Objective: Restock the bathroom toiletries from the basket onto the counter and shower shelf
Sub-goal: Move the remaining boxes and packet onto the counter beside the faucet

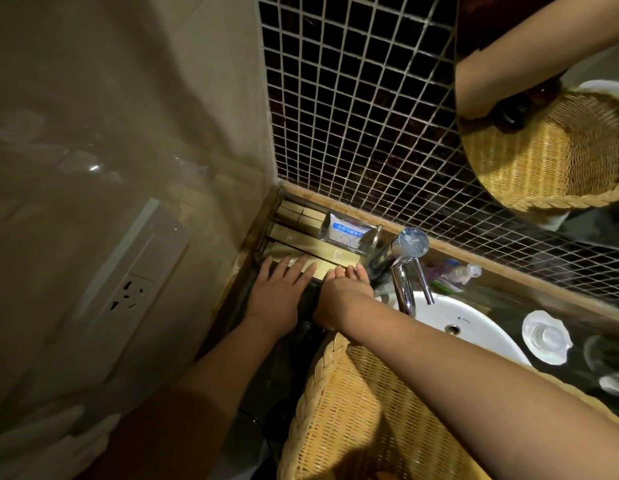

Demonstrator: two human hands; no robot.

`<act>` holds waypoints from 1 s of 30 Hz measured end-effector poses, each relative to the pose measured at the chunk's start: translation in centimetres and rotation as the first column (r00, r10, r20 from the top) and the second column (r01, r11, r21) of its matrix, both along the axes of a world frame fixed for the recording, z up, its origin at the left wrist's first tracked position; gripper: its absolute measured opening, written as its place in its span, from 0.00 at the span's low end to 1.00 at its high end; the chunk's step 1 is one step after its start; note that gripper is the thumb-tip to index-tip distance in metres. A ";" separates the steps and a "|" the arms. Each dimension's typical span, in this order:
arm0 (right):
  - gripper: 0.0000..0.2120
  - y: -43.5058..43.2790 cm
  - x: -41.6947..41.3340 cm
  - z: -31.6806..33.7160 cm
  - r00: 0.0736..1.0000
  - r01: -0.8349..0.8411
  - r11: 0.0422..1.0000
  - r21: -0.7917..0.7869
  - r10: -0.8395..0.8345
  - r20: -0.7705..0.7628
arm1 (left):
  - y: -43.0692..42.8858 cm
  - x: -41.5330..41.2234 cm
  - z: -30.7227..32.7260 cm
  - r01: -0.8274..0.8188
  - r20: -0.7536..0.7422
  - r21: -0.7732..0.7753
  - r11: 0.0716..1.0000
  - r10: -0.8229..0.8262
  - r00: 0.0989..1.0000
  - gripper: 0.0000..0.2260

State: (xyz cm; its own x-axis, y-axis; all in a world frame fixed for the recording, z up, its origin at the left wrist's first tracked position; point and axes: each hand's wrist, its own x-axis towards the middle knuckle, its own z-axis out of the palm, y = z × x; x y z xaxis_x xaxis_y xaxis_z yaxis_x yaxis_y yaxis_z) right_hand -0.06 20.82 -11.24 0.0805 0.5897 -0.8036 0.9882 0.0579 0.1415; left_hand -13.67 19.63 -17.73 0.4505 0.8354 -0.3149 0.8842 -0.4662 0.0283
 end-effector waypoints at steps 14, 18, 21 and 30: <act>0.52 -0.1 0.2 0.3 0.955 0.111 0.994 -0.009 -0.109 -0.276 | 0.7 -0.7 1.1 -0.156 0.008 -0.093 0.983 0.157 0.988 0.49; 0.46 -0.7 0.5 1.1 0.920 0.183 0.983 0.020 -0.164 -0.356 | 0.7 -0.8 2.6 -0.119 -0.006 -0.120 0.986 0.120 0.993 0.48; 0.24 -0.7 1.5 2.5 0.824 0.342 0.936 0.086 -0.255 -0.506 | 0.0 -1.4 3.7 -0.124 0.014 -0.092 0.988 0.126 0.992 0.41; 0.22 -9.4 5.6 8.4 0.803 0.264 0.916 0.303 -0.034 -0.595 | -5.6 0.6 10.6 -0.293 0.340 -0.015 0.956 0.280 0.898 0.25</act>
